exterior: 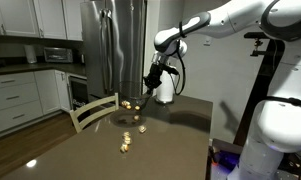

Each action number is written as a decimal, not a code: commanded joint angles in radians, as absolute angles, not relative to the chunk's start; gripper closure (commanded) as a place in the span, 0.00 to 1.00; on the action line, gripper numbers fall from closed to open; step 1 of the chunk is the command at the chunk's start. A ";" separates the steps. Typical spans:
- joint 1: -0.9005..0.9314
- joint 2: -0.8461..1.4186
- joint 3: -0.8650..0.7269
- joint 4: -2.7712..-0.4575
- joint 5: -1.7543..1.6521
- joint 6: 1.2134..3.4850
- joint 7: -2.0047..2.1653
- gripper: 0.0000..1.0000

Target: Move the rubbish bin from left to right

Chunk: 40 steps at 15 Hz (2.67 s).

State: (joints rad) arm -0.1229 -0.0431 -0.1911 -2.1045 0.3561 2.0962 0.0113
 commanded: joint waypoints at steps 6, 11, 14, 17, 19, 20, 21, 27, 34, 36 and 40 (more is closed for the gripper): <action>-0.213 0.027 -0.245 -2.090 0.412 2.103 0.133 0.95; -0.244 0.074 -0.266 -2.078 0.440 2.100 0.199 0.95; -0.256 0.115 -0.272 -2.058 0.439 2.073 0.251 0.95; -0.264 0.156 -0.274 -2.038 0.445 2.052 0.294 0.95; -0.268 0.182 -0.275 -2.022 0.453 2.043 0.312 0.95; -0.269 0.193 -0.275 -2.015 0.459 2.038 0.321 0.95; -0.272 0.205 -0.275 -2.006 0.464 2.036 0.327 0.95; -0.294 0.260 -0.275 -1.958 0.503 1.997 0.346 0.95; -0.306 0.272 -0.275 -1.939 0.520 1.986 0.355 0.51; -0.301 0.258 -0.274 -1.949 0.516 1.996 0.358 0.38; -0.271 0.189 -0.270 -2.000 0.479 2.049 0.375 0.13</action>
State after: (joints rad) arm -0.2880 0.2515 -0.2775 -1.9614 0.4972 2.0162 0.3361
